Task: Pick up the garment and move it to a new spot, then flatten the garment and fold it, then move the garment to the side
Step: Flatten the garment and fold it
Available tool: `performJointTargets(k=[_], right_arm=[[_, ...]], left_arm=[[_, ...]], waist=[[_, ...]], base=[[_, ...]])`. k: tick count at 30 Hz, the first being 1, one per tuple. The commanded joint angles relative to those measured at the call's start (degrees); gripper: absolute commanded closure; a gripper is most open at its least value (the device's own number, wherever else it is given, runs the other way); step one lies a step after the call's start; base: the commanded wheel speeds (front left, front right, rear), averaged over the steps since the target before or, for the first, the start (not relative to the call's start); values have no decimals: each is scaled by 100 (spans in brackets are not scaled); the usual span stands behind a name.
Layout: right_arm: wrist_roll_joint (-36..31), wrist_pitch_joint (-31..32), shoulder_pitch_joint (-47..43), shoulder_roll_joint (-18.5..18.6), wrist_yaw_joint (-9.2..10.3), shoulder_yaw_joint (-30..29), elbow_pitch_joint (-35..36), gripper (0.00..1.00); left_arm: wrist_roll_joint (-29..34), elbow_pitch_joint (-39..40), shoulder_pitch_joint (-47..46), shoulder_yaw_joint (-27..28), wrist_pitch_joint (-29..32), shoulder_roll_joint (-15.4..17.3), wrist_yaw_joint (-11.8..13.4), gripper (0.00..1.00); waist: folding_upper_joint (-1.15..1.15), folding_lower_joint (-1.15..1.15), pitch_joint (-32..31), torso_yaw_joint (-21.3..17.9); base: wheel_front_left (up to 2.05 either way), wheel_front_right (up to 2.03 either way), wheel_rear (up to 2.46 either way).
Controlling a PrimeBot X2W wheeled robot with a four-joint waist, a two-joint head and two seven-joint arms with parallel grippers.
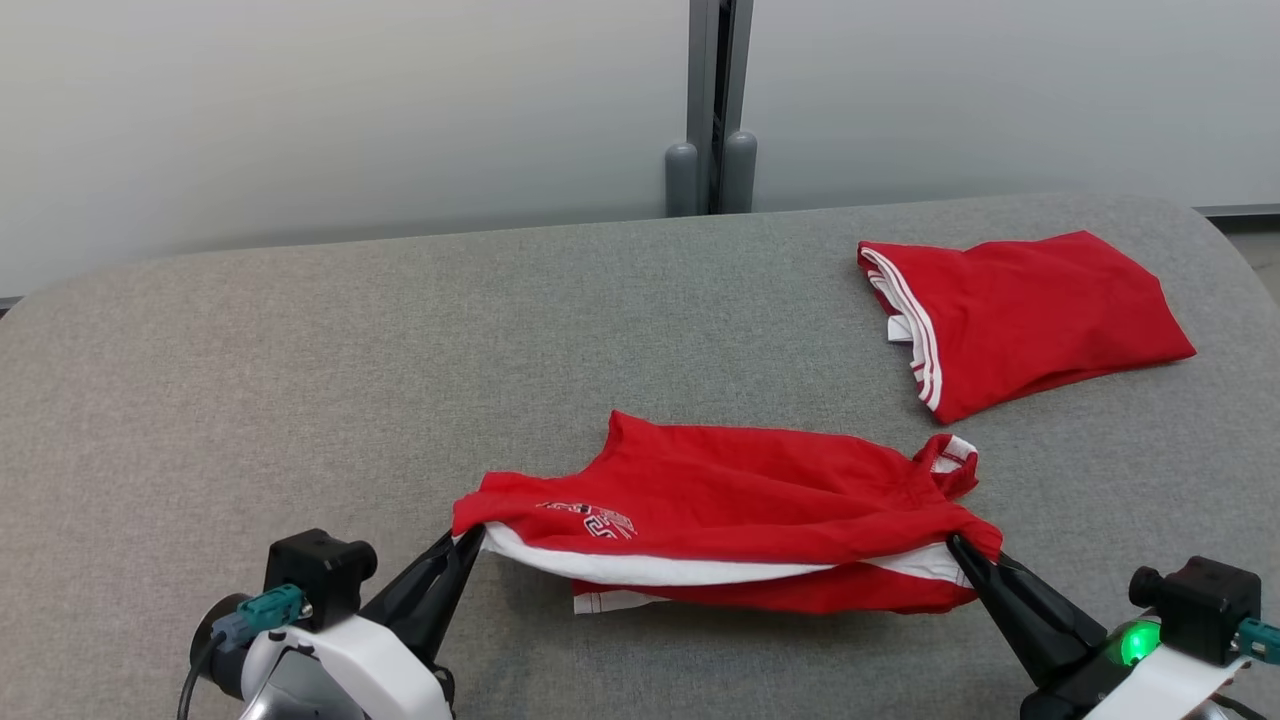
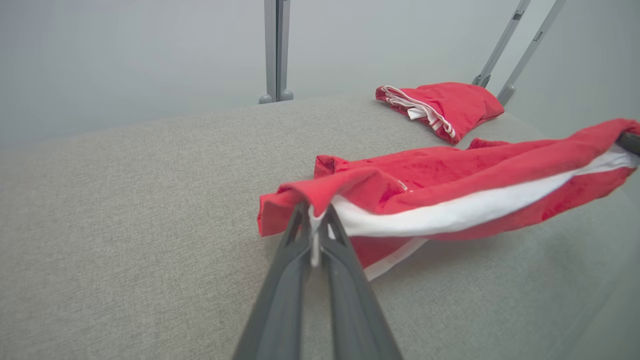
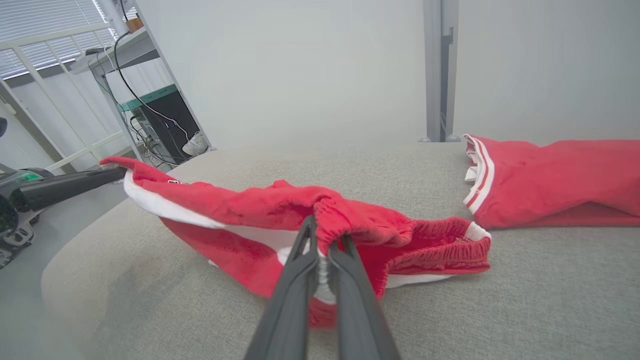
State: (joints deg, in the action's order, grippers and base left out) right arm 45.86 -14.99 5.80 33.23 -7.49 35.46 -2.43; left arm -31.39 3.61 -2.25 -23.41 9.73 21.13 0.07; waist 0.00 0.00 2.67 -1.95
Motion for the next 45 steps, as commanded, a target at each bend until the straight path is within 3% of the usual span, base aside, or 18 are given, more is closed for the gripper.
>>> performJointTargets(k=[1,10,16,22,27,28,32,39,45], right_arm=[[-61,-29,-65,56,-2,-60,85,100],[-75,52,210,36,-3,-120,125,100],[53,323,1050,72,-2,8,43,100],[172,274,2669,82,-2,458,-217,100],[510,437,4330,-50,-1,945,-830,100],[972,445,6007,-282,-1,1404,-1460,100],[1301,352,7519,-626,-1,1756,-2090,100],[1237,-7,8933,-1039,-1,1720,-2857,100],[791,-32,9010,-1197,-1,1503,-2975,100]], left_arm=[[-38,96,84,-5,65,54,46,100],[79,176,-164,-15,195,152,63,100],[68,-30,-960,146,308,338,-166,100],[46,-892,-2683,279,234,496,-589,100],[-84,-1893,-4464,135,193,571,-746,100],[-237,-2758,-6143,-319,-49,770,-753,100],[-391,-3443,-7636,-828,-324,1083,-753,100],[-321,-4378,-9247,-929,-1447,1124,-753,100],[-810,-4933,-9575,-961,-1729,920,-752,100]], waist=[[0,0,-61,32],[0,0,-69,33],[0,0,337,78],[0,0,1149,155],[0,0,1970,234],[0,0,2652,261],[0,0,3189,245],[0,0,3550,256],[0,0,3584,304]], base=[[0,0,0],[0,0,0],[0,0,0],[0,0,0],[0,0,0],[0,0,0],[0,0,0],[0,0,0],[0,0,0]])
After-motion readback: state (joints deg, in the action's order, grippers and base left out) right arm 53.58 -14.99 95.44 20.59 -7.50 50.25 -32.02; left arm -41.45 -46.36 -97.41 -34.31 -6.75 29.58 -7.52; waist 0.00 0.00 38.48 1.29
